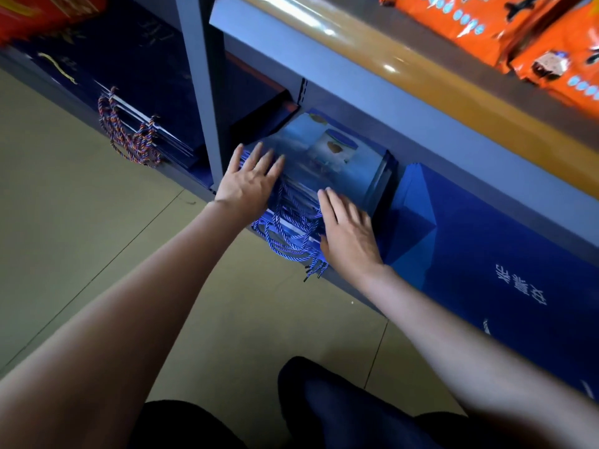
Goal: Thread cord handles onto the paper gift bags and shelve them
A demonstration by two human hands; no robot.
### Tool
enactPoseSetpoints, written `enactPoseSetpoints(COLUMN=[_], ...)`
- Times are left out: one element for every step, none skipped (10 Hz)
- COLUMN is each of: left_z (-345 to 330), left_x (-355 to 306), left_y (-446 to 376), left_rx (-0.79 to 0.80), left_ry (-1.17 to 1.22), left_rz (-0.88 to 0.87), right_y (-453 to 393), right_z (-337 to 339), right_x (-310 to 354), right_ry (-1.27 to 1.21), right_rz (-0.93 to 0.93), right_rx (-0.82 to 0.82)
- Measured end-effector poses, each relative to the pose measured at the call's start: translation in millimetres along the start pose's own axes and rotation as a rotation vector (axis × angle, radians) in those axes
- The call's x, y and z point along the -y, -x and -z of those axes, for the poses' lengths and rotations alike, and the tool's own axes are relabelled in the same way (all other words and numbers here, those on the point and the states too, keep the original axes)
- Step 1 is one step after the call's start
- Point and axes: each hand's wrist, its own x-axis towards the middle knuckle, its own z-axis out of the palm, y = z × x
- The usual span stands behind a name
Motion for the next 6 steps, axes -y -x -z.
enactPoseSetpoints(left_z=[-24.1, -38.5, -32.9, -18.0, -2.8, 11.8], left_x=[-1.7, -3.8, 0.2, 3.3, 5.0, 9.3], left_y=[16.2, 30.3, 24.2, 20.0, 22.7, 33.7], left_rx=[0.066, 0.108, 0.108, 0.11, 0.07, 0.082], left_ry=[0.048, 0.085, 0.104, 0.125, 0.161, 0.208], left_rz=[0.003, 0.006, -0.007, 0.006, 0.031, 0.004], right_y=[9.8, 13.3, 10.8, 9.1, 5.4, 2.7], right_z=[-12.5, -10.3, -5.3, 3.9, 17.9, 31.3], right_x=[3.1, 11.7, 7.3, 7.0, 6.9, 6.6], right_ry=[0.004, 0.054, 0.038, 0.016, 0.011, 0.049], right_rz=[0.0, 0.015, 0.04, 0.005, -0.024, -0.043], right_rx=[0.029, 0.134, 0.232, 0.216, 0.201, 0.21])
